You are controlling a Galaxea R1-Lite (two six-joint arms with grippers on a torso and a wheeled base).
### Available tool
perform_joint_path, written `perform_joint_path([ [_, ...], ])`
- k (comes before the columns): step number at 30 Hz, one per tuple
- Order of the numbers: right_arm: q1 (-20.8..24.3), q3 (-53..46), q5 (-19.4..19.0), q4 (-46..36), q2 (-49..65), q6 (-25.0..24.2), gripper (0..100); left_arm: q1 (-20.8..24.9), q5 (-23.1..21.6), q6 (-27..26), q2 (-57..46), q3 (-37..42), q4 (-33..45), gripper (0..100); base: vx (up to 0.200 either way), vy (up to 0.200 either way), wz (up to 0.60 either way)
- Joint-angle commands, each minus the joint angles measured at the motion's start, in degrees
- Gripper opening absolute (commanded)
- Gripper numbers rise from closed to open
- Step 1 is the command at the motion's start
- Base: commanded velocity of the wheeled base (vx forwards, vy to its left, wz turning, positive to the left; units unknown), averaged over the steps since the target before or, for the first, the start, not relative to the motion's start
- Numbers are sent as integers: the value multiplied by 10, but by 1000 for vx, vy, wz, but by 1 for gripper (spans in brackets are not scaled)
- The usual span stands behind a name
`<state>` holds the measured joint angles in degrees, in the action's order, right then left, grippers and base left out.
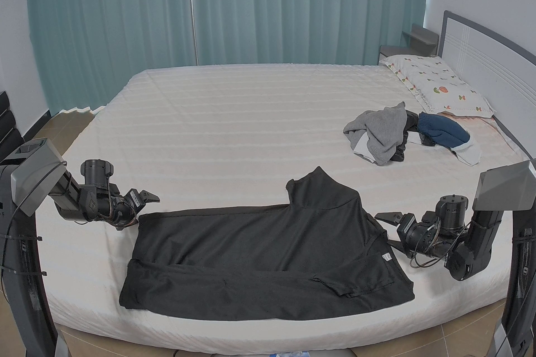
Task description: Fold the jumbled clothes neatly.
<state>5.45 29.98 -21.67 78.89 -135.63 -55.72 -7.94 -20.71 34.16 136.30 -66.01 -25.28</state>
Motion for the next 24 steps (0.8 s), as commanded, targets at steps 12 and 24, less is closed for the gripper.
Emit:
perform_joint_path([
  [12,-3,0,13,12,10,2,100,-1,21,42,-4,-11,3,0,0,0,0],
  [24,17,149,35,-164,31,37,100,-16,28,108,-51,-1,11,0,0,0,0],
])
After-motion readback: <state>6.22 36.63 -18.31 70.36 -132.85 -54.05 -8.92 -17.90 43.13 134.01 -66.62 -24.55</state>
